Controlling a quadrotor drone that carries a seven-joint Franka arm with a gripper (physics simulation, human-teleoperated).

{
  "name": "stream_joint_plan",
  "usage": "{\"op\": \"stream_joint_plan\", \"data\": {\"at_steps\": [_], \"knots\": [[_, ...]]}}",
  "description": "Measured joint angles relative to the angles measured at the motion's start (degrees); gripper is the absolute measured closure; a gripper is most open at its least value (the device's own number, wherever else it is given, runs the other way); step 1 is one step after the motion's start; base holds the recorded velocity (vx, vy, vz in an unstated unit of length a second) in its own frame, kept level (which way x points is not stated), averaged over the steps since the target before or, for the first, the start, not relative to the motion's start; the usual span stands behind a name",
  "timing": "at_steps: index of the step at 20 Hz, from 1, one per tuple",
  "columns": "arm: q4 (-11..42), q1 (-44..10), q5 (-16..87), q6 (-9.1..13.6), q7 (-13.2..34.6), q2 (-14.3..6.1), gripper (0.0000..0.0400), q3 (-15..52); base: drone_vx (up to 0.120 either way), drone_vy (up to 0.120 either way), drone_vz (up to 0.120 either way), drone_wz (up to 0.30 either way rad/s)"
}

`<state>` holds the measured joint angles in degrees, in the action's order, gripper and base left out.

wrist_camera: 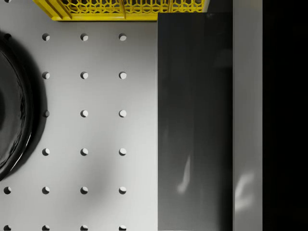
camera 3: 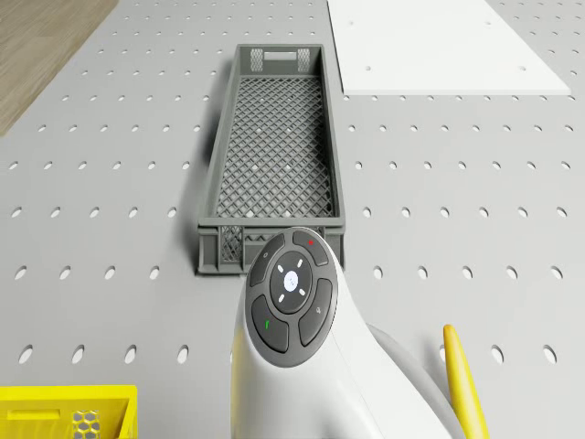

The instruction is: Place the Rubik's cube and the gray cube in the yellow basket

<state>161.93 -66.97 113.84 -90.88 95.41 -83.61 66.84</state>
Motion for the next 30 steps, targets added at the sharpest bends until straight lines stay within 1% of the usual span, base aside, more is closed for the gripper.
{"op": "stream_joint_plan", "data": {"at_steps": [10,12,30], "knots": [[0.0,0.0,-0.1,-0.1,0.0,-0.1,0.0150,0.0,0.000,0.120,0.000,0.000],[0.0,0.0,-0.1,-0.1,0.0,-0.1,0.0150,0.0,0.000,0.120,0.080,0.000],[0.0,-0.1,-0.1,-0.2,0.1,-0.3,0.0150,0.1,0.000,0.120,0.000,0.000]]}}
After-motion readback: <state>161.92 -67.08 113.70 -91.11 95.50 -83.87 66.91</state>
